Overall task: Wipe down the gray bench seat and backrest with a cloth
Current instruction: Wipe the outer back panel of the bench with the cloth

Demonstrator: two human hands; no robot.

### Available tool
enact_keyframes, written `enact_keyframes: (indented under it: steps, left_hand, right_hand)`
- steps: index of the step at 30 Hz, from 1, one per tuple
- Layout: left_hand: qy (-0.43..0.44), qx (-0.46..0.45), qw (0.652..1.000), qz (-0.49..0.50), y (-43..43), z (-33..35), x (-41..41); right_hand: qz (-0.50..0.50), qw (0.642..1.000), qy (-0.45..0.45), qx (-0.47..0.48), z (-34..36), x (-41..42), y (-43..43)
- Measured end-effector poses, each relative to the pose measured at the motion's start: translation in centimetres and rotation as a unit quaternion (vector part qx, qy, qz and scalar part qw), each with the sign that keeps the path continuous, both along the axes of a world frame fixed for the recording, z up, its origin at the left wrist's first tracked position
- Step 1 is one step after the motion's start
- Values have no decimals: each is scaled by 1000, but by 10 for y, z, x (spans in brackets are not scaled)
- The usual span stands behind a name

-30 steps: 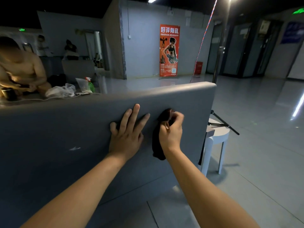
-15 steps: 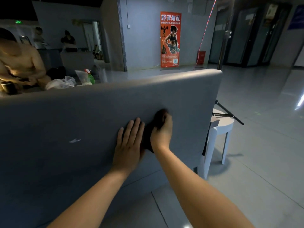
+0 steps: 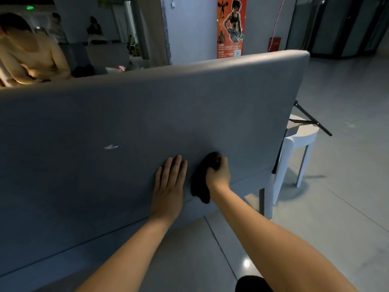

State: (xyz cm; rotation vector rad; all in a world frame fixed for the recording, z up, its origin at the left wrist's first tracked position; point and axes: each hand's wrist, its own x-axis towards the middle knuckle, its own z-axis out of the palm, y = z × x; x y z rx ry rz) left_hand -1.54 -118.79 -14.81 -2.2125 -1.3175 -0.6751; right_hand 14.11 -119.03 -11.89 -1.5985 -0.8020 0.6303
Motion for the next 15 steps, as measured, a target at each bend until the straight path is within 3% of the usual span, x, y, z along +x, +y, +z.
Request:
enact_keyframes:
  steps: [5,11,15]
  left_hand:
    - [-27,-6,1000,-3,3,-5,2]
    - [-24,37,999,-16,19,-23,2]
    - [-25,32,999,-23,25,-41,4]
  right_hand:
    - [-18,980,19,197,59,-8,11]
    - [-17,987,-75,140,-2,-29,17]
    - [-52,983,-78,156,-52,-40,17]
